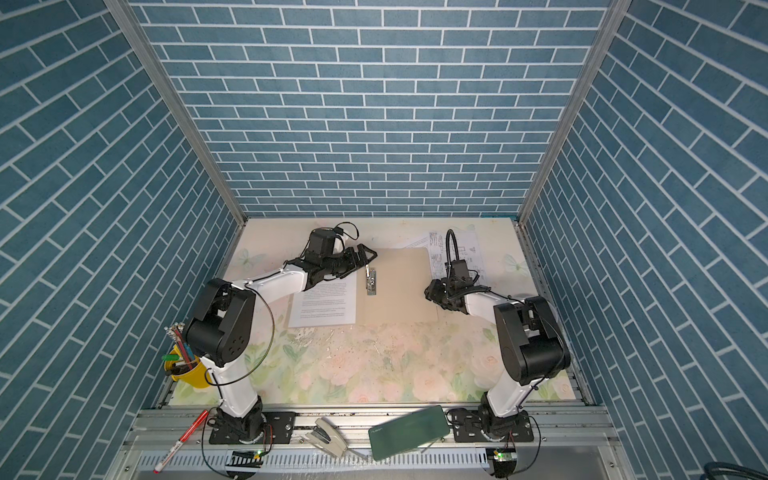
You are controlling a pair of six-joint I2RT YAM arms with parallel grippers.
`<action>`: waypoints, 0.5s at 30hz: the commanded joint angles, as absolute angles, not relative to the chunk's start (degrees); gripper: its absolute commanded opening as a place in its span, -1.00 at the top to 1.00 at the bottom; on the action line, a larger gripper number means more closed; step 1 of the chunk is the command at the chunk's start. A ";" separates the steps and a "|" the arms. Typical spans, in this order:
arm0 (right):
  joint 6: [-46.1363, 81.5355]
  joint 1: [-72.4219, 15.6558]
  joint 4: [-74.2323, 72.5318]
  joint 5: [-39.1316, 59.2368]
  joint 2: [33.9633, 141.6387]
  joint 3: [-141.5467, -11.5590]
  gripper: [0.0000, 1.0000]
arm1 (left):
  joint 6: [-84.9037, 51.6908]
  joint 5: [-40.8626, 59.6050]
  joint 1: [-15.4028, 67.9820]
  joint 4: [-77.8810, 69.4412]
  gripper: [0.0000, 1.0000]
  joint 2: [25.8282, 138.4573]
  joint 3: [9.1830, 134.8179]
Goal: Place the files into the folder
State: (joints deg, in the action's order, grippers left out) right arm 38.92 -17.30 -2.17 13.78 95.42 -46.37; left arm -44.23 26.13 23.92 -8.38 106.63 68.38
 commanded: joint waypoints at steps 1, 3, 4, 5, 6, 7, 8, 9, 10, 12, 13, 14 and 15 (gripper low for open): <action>38.50 -17.16 -3.56 14.89 96.48 -44.91 -0.09 | -42.96 24.88 24.08 -7.74 -0.99 104.61 66.97; 38.67 -17.19 -4.15 15.44 96.67 -44.91 -0.09 | -42.72 24.44 24.08 -7.40 -0.99 104.21 66.63; 38.76 -17.14 -4.43 15.88 96.88 -44.84 -0.09 | -42.58 24.20 24.08 -7.28 -0.99 104.00 66.33; 38.84 -17.14 -4.61 16.28 97.11 -44.91 -0.08 | -42.45 24.01 24.00 -7.29 -0.99 103.82 66.10; 38.85 -17.14 -4.59 16.51 97.31 -45.00 -0.08 | -42.54 23.99 23.99 -7.36 -0.99 103.71 65.89; 38.92 -17.13 -4.68 16.61 97.51 -45.00 -0.08 | -42.41 23.86 24.04 -7.38 -0.99 103.52 65.68; 38.94 -17.20 -4.79 16.69 97.58 -44.96 -0.08 | -42.39 23.86 24.00 -7.33 -0.99 103.45 65.59; 39.04 -17.14 -5.09 16.83 97.64 -44.84 -0.08 | -42.45 23.89 23.91 -7.37 -0.99 103.36 65.49; 39.04 -17.14 -5.25 17.04 97.77 -44.78 -0.08 | -42.30 23.90 23.91 -7.38 -0.99 103.36 65.41; 39.02 -17.14 -5.27 17.61 98.00 -44.87 -0.08 | -42.29 23.91 23.74 -7.41 -0.99 103.28 65.15; 39.02 -17.14 -5.27 17.87 98.20 -44.91 -0.08 | -42.45 24.09 23.65 -7.68 -0.99 103.27 65.00; 39.03 -17.19 -5.43 18.13 98.36 -44.91 -0.07 | -42.38 24.24 23.56 -7.79 -0.99 103.19 64.87; 39.09 -17.23 -5.68 18.49 98.35 -44.83 -0.07 | -42.44 24.25 23.39 -7.82 -0.99 102.97 64.62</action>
State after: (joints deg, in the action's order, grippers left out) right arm 38.94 -17.30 -4.84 16.91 97.21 -46.26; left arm -43.46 24.56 23.83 -7.60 104.68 65.63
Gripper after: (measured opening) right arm 0.536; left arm 0.996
